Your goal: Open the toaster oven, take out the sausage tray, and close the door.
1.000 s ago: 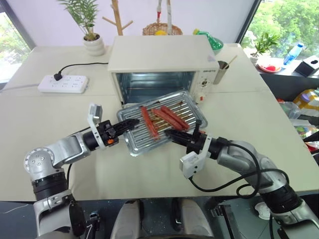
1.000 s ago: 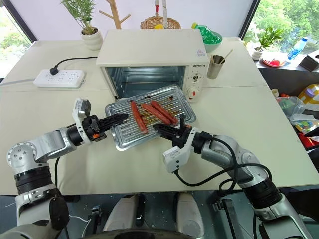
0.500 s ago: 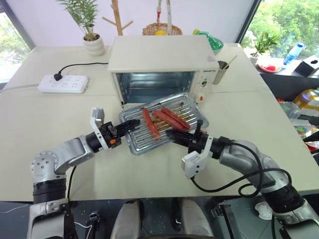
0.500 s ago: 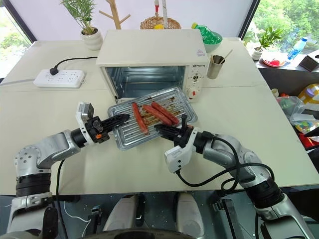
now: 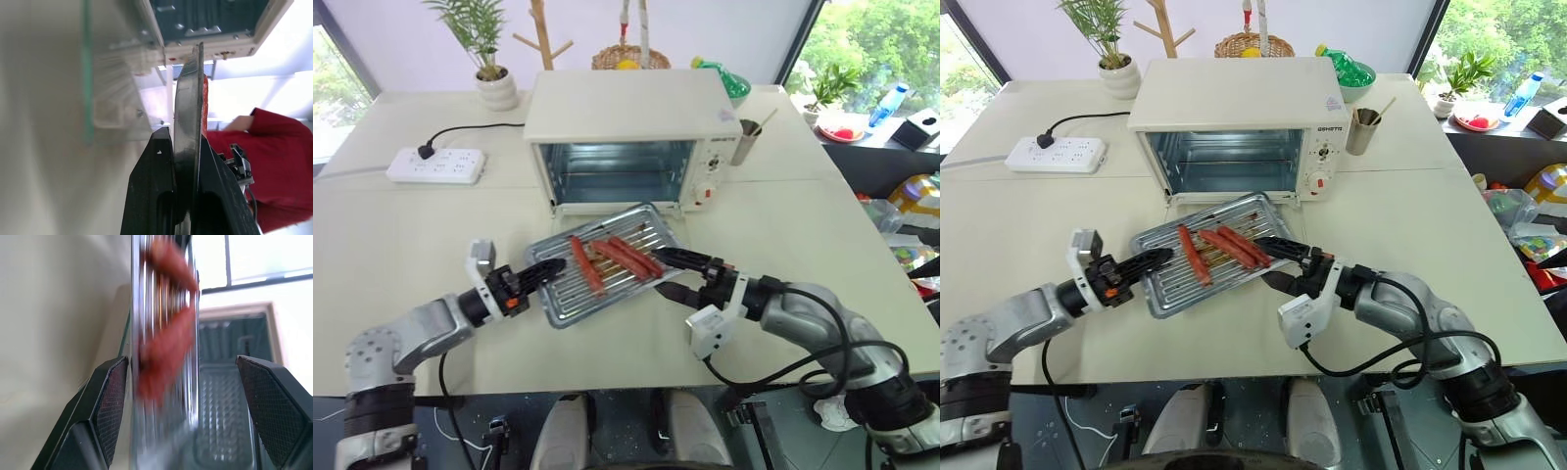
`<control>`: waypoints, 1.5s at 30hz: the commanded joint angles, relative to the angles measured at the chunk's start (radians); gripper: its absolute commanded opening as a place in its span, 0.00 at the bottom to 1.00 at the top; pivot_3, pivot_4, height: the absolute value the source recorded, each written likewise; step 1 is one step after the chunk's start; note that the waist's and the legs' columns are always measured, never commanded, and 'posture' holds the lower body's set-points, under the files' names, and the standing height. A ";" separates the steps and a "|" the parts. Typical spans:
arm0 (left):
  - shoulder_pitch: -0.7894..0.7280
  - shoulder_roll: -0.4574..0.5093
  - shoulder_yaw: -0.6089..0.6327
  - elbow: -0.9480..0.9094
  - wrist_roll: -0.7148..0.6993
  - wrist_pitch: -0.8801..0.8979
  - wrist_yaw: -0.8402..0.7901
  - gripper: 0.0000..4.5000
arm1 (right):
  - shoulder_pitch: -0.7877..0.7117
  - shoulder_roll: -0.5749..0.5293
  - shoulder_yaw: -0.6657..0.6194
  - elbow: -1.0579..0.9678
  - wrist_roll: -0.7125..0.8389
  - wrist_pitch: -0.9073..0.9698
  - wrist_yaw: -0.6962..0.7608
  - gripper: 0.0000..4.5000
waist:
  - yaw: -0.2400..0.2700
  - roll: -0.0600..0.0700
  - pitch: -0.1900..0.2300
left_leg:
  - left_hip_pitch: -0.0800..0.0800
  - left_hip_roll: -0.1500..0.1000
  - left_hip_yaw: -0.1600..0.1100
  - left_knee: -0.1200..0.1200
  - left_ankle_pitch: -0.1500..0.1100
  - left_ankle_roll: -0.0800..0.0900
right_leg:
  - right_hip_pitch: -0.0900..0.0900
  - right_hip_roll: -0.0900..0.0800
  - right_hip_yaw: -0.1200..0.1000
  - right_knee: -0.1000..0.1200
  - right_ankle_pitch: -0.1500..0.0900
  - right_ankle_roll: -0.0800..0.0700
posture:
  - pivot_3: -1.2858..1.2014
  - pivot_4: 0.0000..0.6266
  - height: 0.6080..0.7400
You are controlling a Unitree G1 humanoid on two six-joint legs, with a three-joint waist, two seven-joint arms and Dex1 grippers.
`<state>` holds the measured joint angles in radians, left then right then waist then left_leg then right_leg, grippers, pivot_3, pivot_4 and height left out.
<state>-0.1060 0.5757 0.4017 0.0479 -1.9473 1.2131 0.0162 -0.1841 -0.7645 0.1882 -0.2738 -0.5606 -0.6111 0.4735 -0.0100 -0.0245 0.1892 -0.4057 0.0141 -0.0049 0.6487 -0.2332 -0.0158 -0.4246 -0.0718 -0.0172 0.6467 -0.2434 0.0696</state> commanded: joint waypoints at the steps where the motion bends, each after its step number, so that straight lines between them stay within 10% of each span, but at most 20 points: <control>1: 0.059 0.033 0.110 -0.052 -0.025 0.008 -0.079 0.00 | 0.010 -0.028 -0.072 -0.009 0.054 -0.038 -0.032 0.79 | 0.000 0.000 0.000 | 0.000 0.000 0.000 0.000 0.000 0.000 | 0.000 0.000 0.000 0.000 0.000 0.000 | 0.52 0.24 1.00; 20: 0.553 0.004 0.523 -0.149 -0.025 -0.065 -0.272 0.00 | -0.114 -0.111 -0.061 0.631 -0.040 -0.254 -0.224 0.79 | -0.003 -0.003 -0.001 | 0.000 0.000 0.003 0.000 0.000 0.000 | 0.000 -0.006 0.002 -0.003 -0.002 -0.003 | 0.52 0.24 1.00; 28: 0.594 -0.058 0.607 -0.133 -0.025 -0.124 -0.273 0.00 | -0.207 -0.084 0.040 0.743 -0.107 -0.303 -0.271 0.04 | -0.003 -0.004 -0.002 | -0.001 -0.001 0.003 0.000 0.000 0.000 | 0.000 -0.007 0.002 -0.005 -0.002 -0.003 | 0.52 0.24 1.00; 45: 0.565 -0.102 0.619 -0.138 -0.025 -0.246 -0.189 0.00 | -0.303 0.013 0.136 0.706 -0.109 -0.300 -0.240 0.02 | -0.008 -0.021 -0.013 | 0.001 0.002 0.002 -0.001 0.000 0.000 | 0.001 -0.005 0.002 -0.006 -0.002 -0.003 | 0.52 0.24 1.00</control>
<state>0.4643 0.4596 1.0026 -0.0550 -1.9477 0.9828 -0.1737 -0.4721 -0.7642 0.3154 0.4764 -0.6987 -0.9047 0.2302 -0.0181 -0.0452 0.1766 -0.4051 0.0166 -0.0026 0.6476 -0.2335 -0.0160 -0.4237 -0.0771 -0.0156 0.6411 -0.2449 0.0665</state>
